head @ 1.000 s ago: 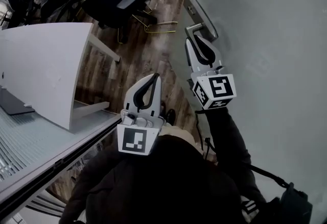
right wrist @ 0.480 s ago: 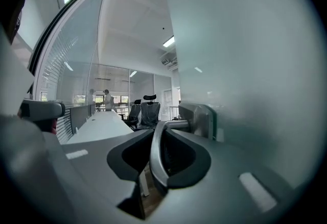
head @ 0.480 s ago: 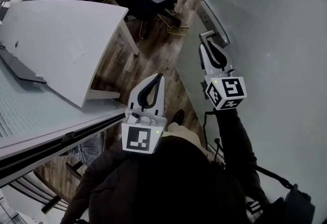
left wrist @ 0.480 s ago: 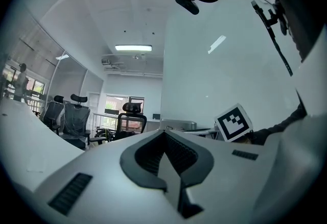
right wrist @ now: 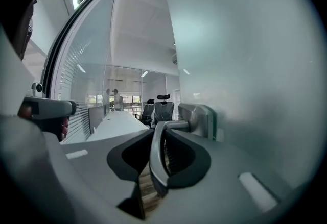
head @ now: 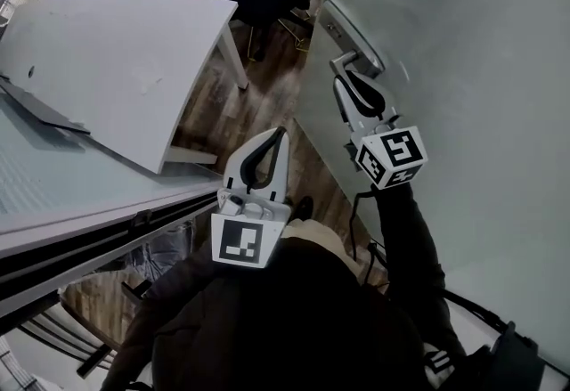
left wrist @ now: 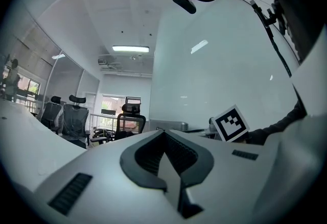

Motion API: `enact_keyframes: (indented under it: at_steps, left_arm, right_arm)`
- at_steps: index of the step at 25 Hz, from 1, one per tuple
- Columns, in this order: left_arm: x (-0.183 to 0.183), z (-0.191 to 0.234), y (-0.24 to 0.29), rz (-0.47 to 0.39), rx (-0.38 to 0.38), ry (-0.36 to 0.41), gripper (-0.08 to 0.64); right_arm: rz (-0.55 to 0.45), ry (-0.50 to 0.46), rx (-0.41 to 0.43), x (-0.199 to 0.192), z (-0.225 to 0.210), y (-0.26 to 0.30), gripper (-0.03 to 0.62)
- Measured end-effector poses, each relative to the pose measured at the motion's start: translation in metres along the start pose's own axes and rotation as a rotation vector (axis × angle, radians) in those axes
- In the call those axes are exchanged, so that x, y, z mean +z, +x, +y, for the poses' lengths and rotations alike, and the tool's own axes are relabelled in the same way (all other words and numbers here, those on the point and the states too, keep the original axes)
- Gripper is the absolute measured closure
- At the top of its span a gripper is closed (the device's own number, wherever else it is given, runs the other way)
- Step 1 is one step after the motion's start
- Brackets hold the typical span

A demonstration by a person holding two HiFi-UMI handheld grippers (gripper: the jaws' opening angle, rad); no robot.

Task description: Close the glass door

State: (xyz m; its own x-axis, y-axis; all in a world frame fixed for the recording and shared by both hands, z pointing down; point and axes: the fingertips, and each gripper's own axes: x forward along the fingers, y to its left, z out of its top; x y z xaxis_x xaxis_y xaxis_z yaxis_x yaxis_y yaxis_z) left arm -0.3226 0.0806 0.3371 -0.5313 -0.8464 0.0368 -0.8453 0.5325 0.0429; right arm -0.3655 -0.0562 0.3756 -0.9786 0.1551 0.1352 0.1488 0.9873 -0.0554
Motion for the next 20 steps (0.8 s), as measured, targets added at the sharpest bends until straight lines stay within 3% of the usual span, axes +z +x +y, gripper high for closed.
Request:
enact_keyframes:
  at_steps: [10, 14, 20]
  left_arm:
    - [0.027, 0.006, -0.06, -0.063, 0.099, 0.021, 0.563]
    - [0.024, -0.007, -0.085, -0.032, 0.137, 0.044, 0.563]
    - [0.01, -0.007, -0.128, -0.003, 0.217, 0.011, 0.563]
  right_arm:
    - [0.009, -0.023, 0.109, 0.008, 0.087, -0.007, 0.528]
    - [0.015, -0.033, 0.15, 0.008, 0.112, -0.024, 0.526]
    - [-0.008, -0.026, 0.212, -0.002, 0.155, -0.03, 0.526]
